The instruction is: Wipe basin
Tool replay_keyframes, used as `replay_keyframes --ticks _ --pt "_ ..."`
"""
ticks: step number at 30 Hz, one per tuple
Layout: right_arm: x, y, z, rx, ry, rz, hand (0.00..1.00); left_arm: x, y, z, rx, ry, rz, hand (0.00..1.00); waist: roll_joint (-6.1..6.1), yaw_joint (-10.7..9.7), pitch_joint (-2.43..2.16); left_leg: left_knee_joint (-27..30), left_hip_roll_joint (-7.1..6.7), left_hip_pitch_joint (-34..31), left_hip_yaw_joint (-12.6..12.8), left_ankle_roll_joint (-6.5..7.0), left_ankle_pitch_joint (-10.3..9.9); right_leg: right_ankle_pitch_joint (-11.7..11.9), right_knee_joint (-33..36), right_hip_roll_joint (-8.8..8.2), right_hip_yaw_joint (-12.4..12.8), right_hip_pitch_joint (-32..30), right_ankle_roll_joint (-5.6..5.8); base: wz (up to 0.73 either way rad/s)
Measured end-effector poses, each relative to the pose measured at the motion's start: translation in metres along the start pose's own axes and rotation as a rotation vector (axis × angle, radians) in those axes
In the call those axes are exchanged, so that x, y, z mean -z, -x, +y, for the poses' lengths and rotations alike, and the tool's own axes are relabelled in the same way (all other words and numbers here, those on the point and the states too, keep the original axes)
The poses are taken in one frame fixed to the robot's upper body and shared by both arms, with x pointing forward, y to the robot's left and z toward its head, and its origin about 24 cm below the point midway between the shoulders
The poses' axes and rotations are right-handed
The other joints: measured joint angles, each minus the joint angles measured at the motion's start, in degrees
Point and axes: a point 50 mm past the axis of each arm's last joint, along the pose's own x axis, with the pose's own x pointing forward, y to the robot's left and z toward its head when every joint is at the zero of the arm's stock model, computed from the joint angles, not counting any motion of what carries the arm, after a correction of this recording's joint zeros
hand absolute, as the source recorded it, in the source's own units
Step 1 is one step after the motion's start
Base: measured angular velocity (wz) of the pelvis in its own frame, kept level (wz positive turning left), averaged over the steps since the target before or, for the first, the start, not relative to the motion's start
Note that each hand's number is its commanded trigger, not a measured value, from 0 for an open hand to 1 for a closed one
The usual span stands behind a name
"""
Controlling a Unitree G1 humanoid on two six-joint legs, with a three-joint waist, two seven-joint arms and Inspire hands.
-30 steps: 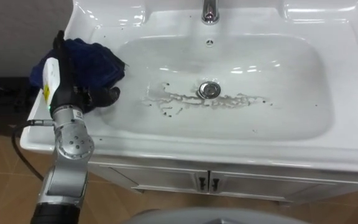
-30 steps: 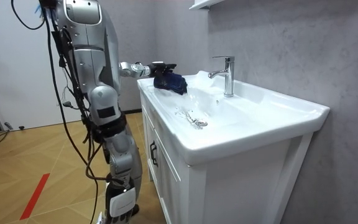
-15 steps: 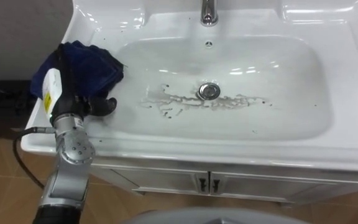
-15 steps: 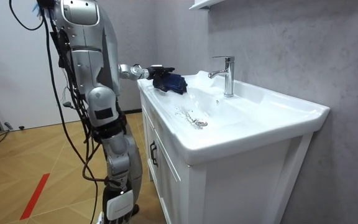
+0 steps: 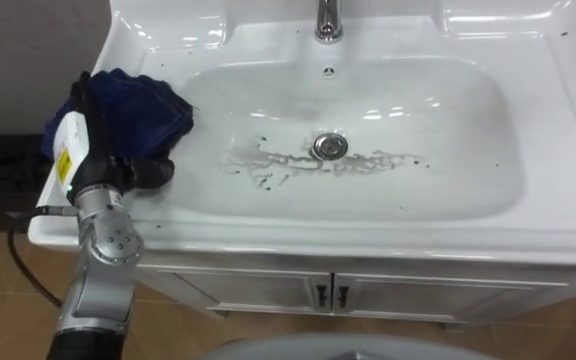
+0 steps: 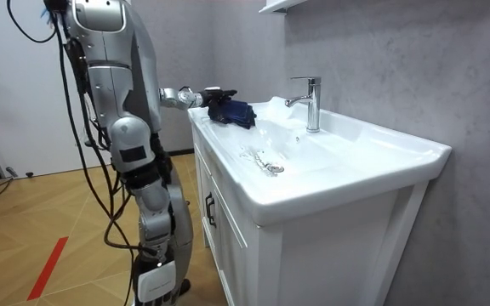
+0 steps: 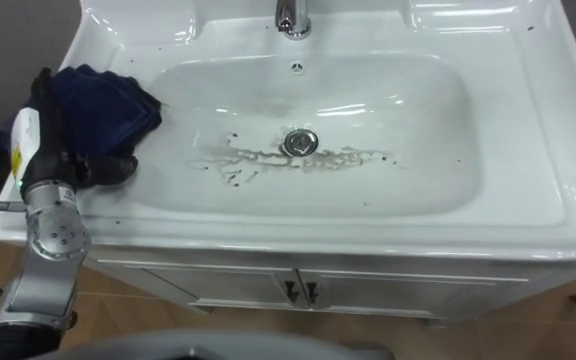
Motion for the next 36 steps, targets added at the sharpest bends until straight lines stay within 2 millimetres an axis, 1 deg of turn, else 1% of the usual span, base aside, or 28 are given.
replay_keyframes --ticks 3,5,8,14,23,24,25,26,30,32,35,36 --pt "0.002 0.000 0.001 -0.012 0.001 0.002 0.00 0.003 0.000 -0.001 0.003 -0.013 -0.001 0.00 -0.51 0.00 -0.15 -0.19 0.08 0.13 0.05 -0.12 0.08 0.01 -0.03 0.11 0.22 0.02 -0.03 -0.01" --pt "0.002 0.000 0.000 -0.020 0.000 0.003 0.00 0.007 0.000 -0.002 -0.003 -0.041 0.001 0.00 -0.99 0.01 -0.32 -0.22 0.26 0.33 0.54 -0.17 0.10 0.06 -0.08 0.25 0.60 0.07 -0.12 -0.08" --pt "0.001 0.000 0.000 -0.018 0.001 0.000 0.00 0.012 0.000 -0.003 0.000 -0.071 0.008 0.00 -1.29 0.13 -0.27 -0.25 0.58 0.75 1.13 -0.24 0.11 0.19 -0.14 0.54 1.65 0.09 -0.35 -0.17" --pt "0.001 0.000 0.000 -0.016 0.005 0.000 0.00 0.016 -0.003 -0.004 0.005 -0.097 0.013 0.00 -1.32 0.04 -0.27 -0.31 0.83 0.86 1.12 -0.40 0.21 0.36 -0.94 0.94 2.49 0.12 -0.65 -0.06" --pt "-0.001 0.001 -0.002 0.003 0.036 0.000 0.00 0.020 -0.004 -0.006 0.007 -0.141 0.021 0.00 -1.11 -0.18 -0.41 -0.31 1.03 0.84 1.22 -0.63 0.35 0.47 -0.96 1.14 2.49 0.12 -0.87 0.00" --pt "-0.001 0.001 -0.002 0.005 0.037 -0.003 0.00 0.020 -0.004 -0.006 0.007 -0.142 0.020 0.51 -1.11 -0.18 -0.41 -0.31 1.03 0.83 1.21 -0.64 0.35 0.47 -0.98 1.14 2.49 0.11 -0.87 0.00" --pt "0.000 0.001 -0.003 0.008 0.038 -0.004 0.00 0.022 -0.004 -0.007 0.013 -0.149 0.025 0.70 -1.13 -0.17 -0.42 -0.32 1.03 0.85 1.22 -0.64 0.36 0.47 -0.99 1.14 2.50 0.08 -0.87 0.00" --pt "0.000 0.001 -0.002 0.008 0.039 -0.006 0.00 0.022 -0.004 -0.008 0.017 -0.155 0.026 1.00 -1.17 -0.17 -0.44 -0.30 1.03 0.86 1.22 -0.63 0.36 0.47 -0.97 1.15 2.52 0.09 -0.87 0.00" --pt "-0.001 0.002 -0.003 0.019 0.046 -0.001 0.00 0.025 -0.006 -0.012 0.038 -0.193 0.032 1.00 -1.15 0.15 -0.51 -0.37 1.04 1.08 1.31 -0.72 0.45 0.47 -0.83 1.17 2.69 0.11 -0.88 -0.02" --pt "-0.003 0.002 -0.004 0.031 0.056 0.003 0.00 0.027 -0.009 -0.016 0.058 -0.218 0.039 1.00 -1.15 0.17 -0.70 -1.16 1.03 1.60 1.43 -0.79 0.92 0.54 -0.84 1.21 2.83 0.21 -1.00 -0.04" --pt "-0.003 0.003 -0.005 0.043 0.074 0.003 0.00 0.026 -0.011 -0.022 0.081 -0.246 0.033 1.00 -1.16 0.13 -0.72 -1.43 1.12 2.48 1.37 -0.93 1.06 0.57 -1.03 1.37 2.86 0.99 -1.12 -0.01" --pt "-0.004 0.003 -0.005 0.046 0.080 -0.001 0.00 0.027 -0.013 -0.022 0.082 -0.249 0.043 1.00 -1.11 0.16 -0.85 -1.64 1.19 2.85 1.38 -1.05 1.13 0.55 -0.99 1.45 2.95 1.19 -1.22 -0.06"
